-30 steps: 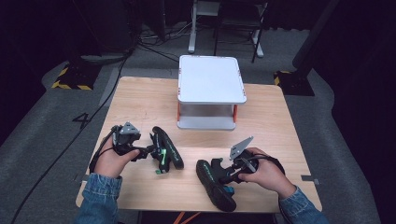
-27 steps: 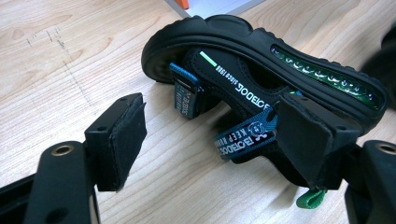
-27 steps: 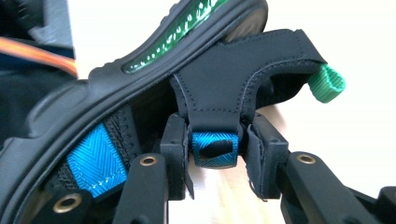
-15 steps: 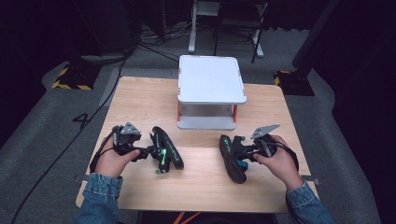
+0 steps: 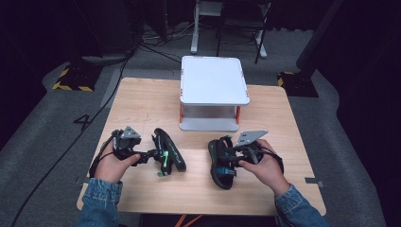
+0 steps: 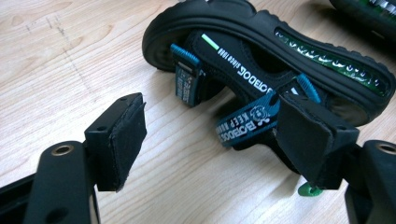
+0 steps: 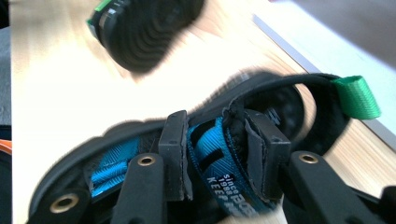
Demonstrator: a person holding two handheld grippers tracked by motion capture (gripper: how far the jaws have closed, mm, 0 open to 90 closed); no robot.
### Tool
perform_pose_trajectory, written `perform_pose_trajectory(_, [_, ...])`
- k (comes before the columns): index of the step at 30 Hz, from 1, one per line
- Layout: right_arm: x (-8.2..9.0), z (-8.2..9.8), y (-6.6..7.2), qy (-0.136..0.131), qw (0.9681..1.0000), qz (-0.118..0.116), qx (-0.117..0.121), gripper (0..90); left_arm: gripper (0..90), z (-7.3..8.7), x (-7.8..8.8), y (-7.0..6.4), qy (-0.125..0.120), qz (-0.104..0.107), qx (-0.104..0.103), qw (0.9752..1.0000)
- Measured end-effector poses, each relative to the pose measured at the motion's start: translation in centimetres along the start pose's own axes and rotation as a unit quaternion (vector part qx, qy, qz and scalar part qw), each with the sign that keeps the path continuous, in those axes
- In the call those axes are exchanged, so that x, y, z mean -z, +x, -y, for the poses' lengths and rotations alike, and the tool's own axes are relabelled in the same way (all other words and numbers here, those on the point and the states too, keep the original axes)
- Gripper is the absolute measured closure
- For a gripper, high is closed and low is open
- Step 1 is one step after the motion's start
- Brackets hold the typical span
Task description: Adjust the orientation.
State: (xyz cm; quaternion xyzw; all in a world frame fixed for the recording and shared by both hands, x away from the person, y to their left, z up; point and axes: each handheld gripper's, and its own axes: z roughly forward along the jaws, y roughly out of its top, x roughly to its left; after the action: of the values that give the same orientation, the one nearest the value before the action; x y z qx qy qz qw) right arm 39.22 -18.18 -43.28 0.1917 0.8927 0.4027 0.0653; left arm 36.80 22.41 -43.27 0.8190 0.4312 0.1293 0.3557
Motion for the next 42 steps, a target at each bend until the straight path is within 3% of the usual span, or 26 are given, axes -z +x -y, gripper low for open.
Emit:
perform_pose_trajectory(5, [-2.5,-0.6,1.0,0.001,0.9996,-0.012,0.026,60.9,25.1,0.5,0.4,0.1,-0.001,-0.004,0.004,1.0])
perform_pose_trajectory(6, [-3.0,-0.7,1.2,-0.008,0.9995,-0.017,0.024,57.4,25.1,0.5,0.5,0.2,-0.003,-0.004,0.005,1.0])
perform_pose_trajectory(7, [-3.3,-0.9,1.1,-0.016,0.9991,-0.039,0.0,50.0,25.1,0.6,0.6,0.3,-0.004,-0.005,0.002,1.0])
perform_pose_trajectory(9, [-3.2,-1.1,0.9,-0.019,0.9989,-0.042,-0.005,49.4,25.0,0.8,0.8,0.3,-0.005,-0.007,0.01,0.9999])
perform_pose_trajectory(10, [-2.8,-1.4,0.5,-0.041,0.9978,-0.052,-0.006,46.7,25.0,1.1,1.0,0.4,-0.006,-0.01,0.01,0.9999])
perform_pose_trajectory(11, [-2.8,-1.4,0.5,-0.041,0.9978,-0.052,-0.006,46.7,25.0,1.1,1.0,0.4,-0.006,-0.01,0.01,0.9999])
perform_pose_trajectory(12, [-2.5,-1.5,0.3,-0.059,0.9963,-0.06,-0.016,46.6,25.0,1.2,1.1,0.4,-0.006,-0.011,0.014,0.9998])
perform_pose_trajectory(13, [-1.7,-2.0,-0.5,-0.09,0.9945,-0.051,-0.021,47.1,25.0,1.5,1.4,0.3,-0.005,-0.015,0.014,0.9998])
perform_pose_trajectory(14, [-1.7,-2.0,-0.5,-0.09,0.9945,-0.051,-0.021,47.1,25.0,1.5,1.4,0.3,-0.005,-0.015,0.014,0.9998])
perform_pose_trajectory(17, [-1.1,-2.5,-1.9,-0.109,0.9939,0.015,-0.006,47.4,25.0,1.9,1.7,0.3,-0.007,-0.018,0.018,0.9996])
perform_pose_trajectory(19, [-1.4,-2.4,-2.8,-0.096,0.9943,0.045,0.007,49.0,25.0,2.2,1.9,0.4,-0.005,-0.02,0.021,0.9996])
perform_pose_trajectory(21, [-2.1,-2.3,-3.4,-0.084,0.9953,0.047,0.011,50.5,25.0,2.5,2.0,0.5,-0.003,-0.024,0.024,0.9994])
perform_pose_trajectory(24, [-3.3,-2.2,-3.8,-0.062,0.9967,0.046,0.023,62.8,25.0,2.8,2.1,0.6,0.0,-0.025,0.027,0.9993])
perform_pose_trajectory(25, [-3.3,-2.2,-3.8,-0.062,0.9967,0.046,0.023,62.8,25.0,2.9,2.1,0.5,-0.002,-0.026,0.029,0.9992])
perform_pose_trajectory(26, [-3.2,-2.4,-3.7,-0.052,0.9977,0.036,0.025,80.8,25.0,3.0,2.2,0.6,-0.001,-0.026,0.026,0.9993])
perform_pose_trajectory(30, [-2.3,-2.7,-3.4,-0.028,0.9969,0.06,0.043,86.3,25.0,2.9,2.1,0.7,-0.004,-0.025,0.029,0.9993])
perform_pose_trajectory(34, [0.0,-2.4,-3.3,0.001,0.997,0.074,0.022,87.0,25.0,2.1,1.6,0.7,-0.002,-0.018,0.021,0.9996])
perform_pose_trajectory(37, [2.3,-1.8,-3.0,0.043,0.9953,0.087,0.003,87.0,25.0,1.2,0.9,0.6,-0.005,-0.008,0.013,0.9999])
perform_pose_trajectory(41, [5.7,-0.5,-2.4,0.093,0.993,0.057,-0.045,86.9,25.0,0.0,-0.1,0.5,-0.003,0.003,-0.001,1.0])
perform_pose_trajectory(42, [6.6,0.2,-1.9,0.125,0.9895,0.045,-0.056,86.9,24.9,-0.7,-0.5,0.5,-0.006,0.006,-0.004,1.0])
